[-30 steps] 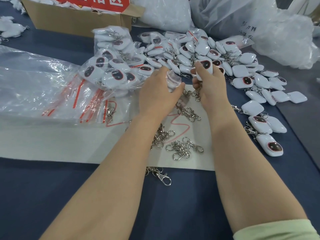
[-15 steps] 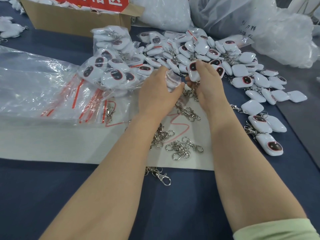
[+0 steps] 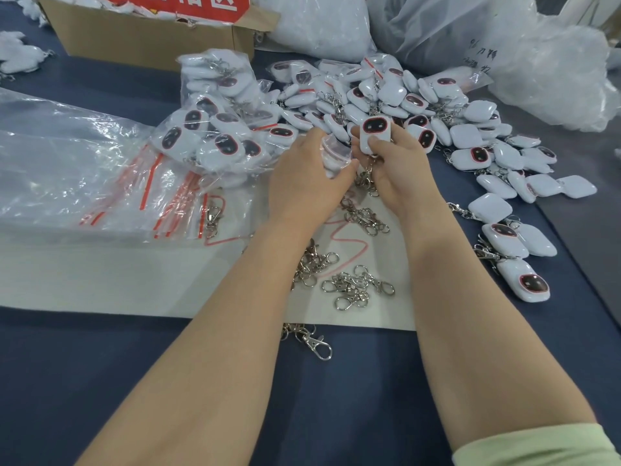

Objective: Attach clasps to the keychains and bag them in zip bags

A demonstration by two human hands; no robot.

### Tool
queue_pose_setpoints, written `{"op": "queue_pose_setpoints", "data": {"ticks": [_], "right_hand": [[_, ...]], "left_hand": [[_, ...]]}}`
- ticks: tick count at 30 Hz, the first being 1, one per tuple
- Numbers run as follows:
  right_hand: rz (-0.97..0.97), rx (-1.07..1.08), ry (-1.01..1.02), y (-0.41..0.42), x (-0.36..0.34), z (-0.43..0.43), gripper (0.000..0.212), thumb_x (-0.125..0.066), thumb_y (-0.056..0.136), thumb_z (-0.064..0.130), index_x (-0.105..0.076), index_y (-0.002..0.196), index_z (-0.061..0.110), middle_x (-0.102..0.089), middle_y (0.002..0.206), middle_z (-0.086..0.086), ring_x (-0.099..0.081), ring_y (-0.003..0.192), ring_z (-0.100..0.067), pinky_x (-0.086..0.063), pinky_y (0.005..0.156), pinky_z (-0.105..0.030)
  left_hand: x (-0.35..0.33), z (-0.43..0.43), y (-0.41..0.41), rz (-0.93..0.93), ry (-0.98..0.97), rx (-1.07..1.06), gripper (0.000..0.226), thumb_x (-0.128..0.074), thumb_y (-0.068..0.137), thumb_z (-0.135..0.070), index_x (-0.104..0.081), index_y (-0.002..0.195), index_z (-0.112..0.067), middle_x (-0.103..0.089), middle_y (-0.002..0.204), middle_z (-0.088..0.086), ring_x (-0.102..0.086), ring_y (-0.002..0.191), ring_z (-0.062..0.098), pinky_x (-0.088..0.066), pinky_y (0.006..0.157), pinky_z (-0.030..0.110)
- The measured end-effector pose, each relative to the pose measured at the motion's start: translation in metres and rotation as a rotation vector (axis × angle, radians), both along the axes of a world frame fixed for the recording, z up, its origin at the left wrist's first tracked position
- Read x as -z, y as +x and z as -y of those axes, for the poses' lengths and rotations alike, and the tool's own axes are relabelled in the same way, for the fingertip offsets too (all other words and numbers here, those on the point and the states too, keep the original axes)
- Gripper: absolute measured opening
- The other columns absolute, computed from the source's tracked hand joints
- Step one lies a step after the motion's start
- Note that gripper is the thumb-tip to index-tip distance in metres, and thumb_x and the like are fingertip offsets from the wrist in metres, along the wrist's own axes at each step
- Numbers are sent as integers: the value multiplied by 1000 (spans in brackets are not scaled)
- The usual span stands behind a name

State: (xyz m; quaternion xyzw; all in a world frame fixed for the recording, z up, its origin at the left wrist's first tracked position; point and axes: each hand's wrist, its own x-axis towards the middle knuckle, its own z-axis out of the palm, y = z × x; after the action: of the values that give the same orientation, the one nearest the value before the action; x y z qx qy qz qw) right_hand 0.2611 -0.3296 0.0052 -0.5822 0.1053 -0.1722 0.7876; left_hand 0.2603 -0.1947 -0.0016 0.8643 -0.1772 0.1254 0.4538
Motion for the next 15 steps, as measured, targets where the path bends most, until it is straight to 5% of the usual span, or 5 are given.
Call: {"op": "queue_pose_setpoints", "data": {"ticks": [8,10,15], "right_hand": [[-17,91,21,-3,-15,-6,23,-44,97,-6,-49,120,-7,-60,104,-15,-63,89,-21,-57,83,-25],[-23,84,-26,-3,-24,-10,11,-49,97,-1,-50,108,-2,-56,100,-14,-63,88,-22,-58,84,-29],[-223,37,-594,-6,-42,-12,21,-70,87,17,-57,96,5,-56,84,-5,-60,68,-15,-57,79,-34]], "left_hand": [[-1,0,-1,-20,14,5,38,-65,81,-45,-55,104,-16,-63,101,0,-57,94,20,-45,78,36],[-2,0,-1,-28,9,7,39,-65,81,-44,-53,103,-15,-63,100,1,-57,93,20,-45,77,36],[-4,-1,-1,-35,-47,30,48,-67,80,-41,-50,114,-11,-64,108,4,-59,98,23,-48,79,39]]}}
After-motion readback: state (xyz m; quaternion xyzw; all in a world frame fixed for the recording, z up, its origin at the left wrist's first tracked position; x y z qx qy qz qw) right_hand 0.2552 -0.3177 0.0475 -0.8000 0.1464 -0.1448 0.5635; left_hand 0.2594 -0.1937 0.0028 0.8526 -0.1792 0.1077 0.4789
